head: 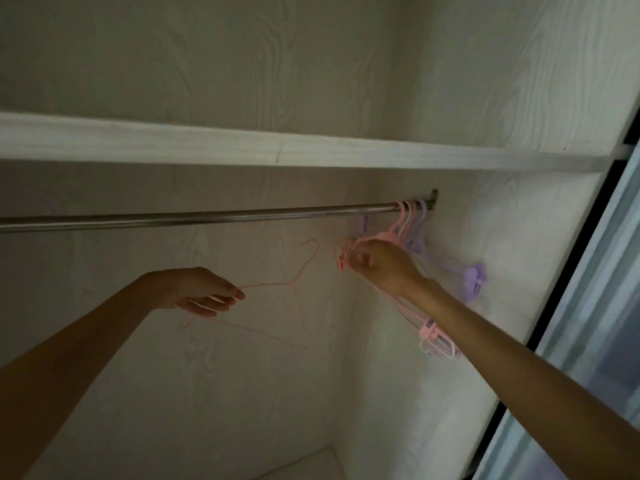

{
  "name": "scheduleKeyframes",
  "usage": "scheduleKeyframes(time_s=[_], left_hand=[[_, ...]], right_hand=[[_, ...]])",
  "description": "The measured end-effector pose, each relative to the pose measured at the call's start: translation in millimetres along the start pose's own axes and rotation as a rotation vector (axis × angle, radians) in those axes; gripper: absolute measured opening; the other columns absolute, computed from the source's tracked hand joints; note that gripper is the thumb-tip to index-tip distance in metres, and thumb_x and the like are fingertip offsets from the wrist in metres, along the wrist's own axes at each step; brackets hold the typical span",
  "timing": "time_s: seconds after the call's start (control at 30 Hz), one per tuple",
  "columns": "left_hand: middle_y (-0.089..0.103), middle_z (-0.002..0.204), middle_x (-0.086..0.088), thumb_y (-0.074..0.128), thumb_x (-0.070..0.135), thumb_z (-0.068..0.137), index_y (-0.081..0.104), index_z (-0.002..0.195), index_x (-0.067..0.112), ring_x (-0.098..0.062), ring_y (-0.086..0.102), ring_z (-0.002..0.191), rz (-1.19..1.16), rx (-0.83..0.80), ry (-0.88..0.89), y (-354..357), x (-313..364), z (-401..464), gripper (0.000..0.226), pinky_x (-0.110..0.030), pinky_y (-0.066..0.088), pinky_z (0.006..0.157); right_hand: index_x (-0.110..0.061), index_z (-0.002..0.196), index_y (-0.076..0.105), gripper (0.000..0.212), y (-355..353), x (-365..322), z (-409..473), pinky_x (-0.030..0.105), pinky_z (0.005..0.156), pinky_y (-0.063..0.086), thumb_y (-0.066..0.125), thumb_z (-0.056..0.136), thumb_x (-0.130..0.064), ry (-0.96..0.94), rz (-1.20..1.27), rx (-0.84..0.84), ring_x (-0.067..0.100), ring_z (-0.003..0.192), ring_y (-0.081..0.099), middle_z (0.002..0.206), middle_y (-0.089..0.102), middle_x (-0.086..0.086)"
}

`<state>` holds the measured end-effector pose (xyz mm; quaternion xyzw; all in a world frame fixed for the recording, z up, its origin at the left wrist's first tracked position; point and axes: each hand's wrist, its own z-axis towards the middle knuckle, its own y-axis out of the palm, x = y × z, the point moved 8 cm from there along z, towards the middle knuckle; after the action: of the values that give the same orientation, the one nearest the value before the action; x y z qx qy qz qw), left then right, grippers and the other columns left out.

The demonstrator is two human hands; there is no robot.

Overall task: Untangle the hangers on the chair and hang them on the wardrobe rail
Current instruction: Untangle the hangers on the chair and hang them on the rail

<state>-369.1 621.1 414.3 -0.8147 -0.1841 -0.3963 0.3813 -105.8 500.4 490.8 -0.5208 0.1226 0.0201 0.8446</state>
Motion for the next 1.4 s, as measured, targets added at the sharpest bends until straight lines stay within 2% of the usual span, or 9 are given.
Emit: scheduleKeyframes(time_s=[0.2, 0.27, 0.37, 0.47, 0.63, 0.8, 0.87, 1.1, 1.4], left_hand=[[0.067, 0.108, 0.005, 0.064, 0.036, 0.082, 0.075, 0.096, 0.027, -0.006, 0.063, 0.098, 0.115, -0.144, 0.006, -5, -49, -32, 0.019, -0.016, 0.055, 0.068], [0.066, 0.111, 0.007, 0.071, 0.048, 0.069, 0.073, 0.1, 0.028, -0.005, 0.062, 0.102, 0.16, -0.191, 0.016, -4, -64, -41, 0.037, -0.017, 0.054, 0.076], [0.069, 0.106, 0.008, 0.082, 0.068, 0.033, 0.075, 0.097, 0.029, -0.005, 0.064, 0.102, 0.187, -0.261, 0.075, -4, -75, -47, 0.075, -0.019, 0.053, 0.081], [0.07, 0.104, 0.011, 0.075, 0.076, 0.034, 0.075, 0.095, 0.033, -0.002, 0.064, 0.1, 0.229, -0.232, 0.155, 1, -65, -46, 0.074, -0.015, 0.051, 0.081], [0.067, 0.111, 0.01, 0.062, 0.046, 0.083, 0.07, 0.103, 0.028, -0.008, 0.062, 0.099, 0.61, 0.199, 0.426, 10, 3, -32, 0.029, -0.016, 0.046, 0.083], [0.067, 0.105, 0.004, 0.063, 0.026, 0.087, 0.068, 0.105, 0.024, -0.017, 0.062, 0.095, 0.562, 0.913, 0.911, 12, 110, -84, 0.02, -0.025, 0.046, 0.072], [0.065, 0.109, -0.003, 0.066, 0.017, 0.084, 0.066, 0.112, 0.018, -0.025, 0.061, 0.097, 0.667, 1.05, 1.043, 18, 138, -85, 0.028, -0.032, 0.049, 0.074], [0.056, 0.127, 0.0, 0.051, 0.014, 0.093, 0.05, 0.132, 0.023, -0.022, 0.051, 0.118, 1.033, 1.018, 0.753, 26, 159, -33, 0.04, -0.035, 0.029, 0.106], [0.064, 0.1, 0.005, 0.064, 0.013, 0.084, 0.061, 0.118, 0.026, -0.016, 0.06, 0.086, 1.135, 1.132, 0.596, 32, 156, -30, 0.037, -0.027, 0.044, 0.079]], right_hand=[[-0.015, 0.145, 0.029, 0.068, 119, -35, -56, 0.032, 0.11, 0.029, 0.034, 0.093, -0.057, 0.243, 0.343, -0.549, 0.024, 0.134, 0.039, 0.146, 0.04, 0.006], [-0.008, 0.14, 0.037, 0.06, 137, -51, -68, 0.032, 0.108, 0.033, 0.032, 0.096, -0.05, 0.216, 0.49, -0.608, 0.025, 0.128, 0.046, 0.136, 0.05, 0.007], [0.002, 0.114, 0.058, 0.04, 138, -68, -75, 0.021, 0.081, 0.051, 0.036, 0.1, -0.029, 0.174, 0.751, -0.59, 0.014, 0.08, 0.067, 0.087, 0.067, 0.006], [-0.011, 0.087, 0.063, 0.03, 117, -69, -75, 0.014, 0.057, 0.049, 0.037, 0.101, -0.021, 0.195, 0.842, -0.445, 0.002, 0.05, 0.058, 0.061, 0.061, 0.0], [-0.019, 0.074, 0.059, 0.029, 65, -42, -65, 0.023, 0.053, 0.043, 0.043, 0.098, -0.02, 0.247, 0.662, -0.023, 0.01, 0.054, 0.046, 0.059, 0.049, -0.007], [-0.005, 0.096, 0.064, 0.028, -2, -16, -47, 0.031, 0.071, 0.043, 0.043, 0.097, -0.023, 0.212, 0.217, 0.289, 0.017, 0.081, 0.057, 0.087, 0.065, 0.006], [-0.005, 0.099, 0.063, 0.031, -29, -12, -33, 0.036, 0.073, 0.049, 0.04, 0.098, -0.025, 0.227, 0.104, 0.368, 0.031, 0.087, 0.064, 0.095, 0.068, 0.015], [-0.007, 0.111, 0.06, 0.04, -28, -8, 18, 0.034, 0.079, 0.046, 0.028, 0.102, -0.028, 0.298, -0.161, 0.227, 0.031, 0.103, 0.062, 0.11, 0.066, 0.015], [-0.01, 0.113, 0.06, 0.041, 16, 13, 14, 0.035, 0.081, 0.047, 0.031, 0.101, -0.036, 0.273, -0.202, 0.144, 0.028, 0.104, 0.061, 0.115, 0.063, 0.012]])
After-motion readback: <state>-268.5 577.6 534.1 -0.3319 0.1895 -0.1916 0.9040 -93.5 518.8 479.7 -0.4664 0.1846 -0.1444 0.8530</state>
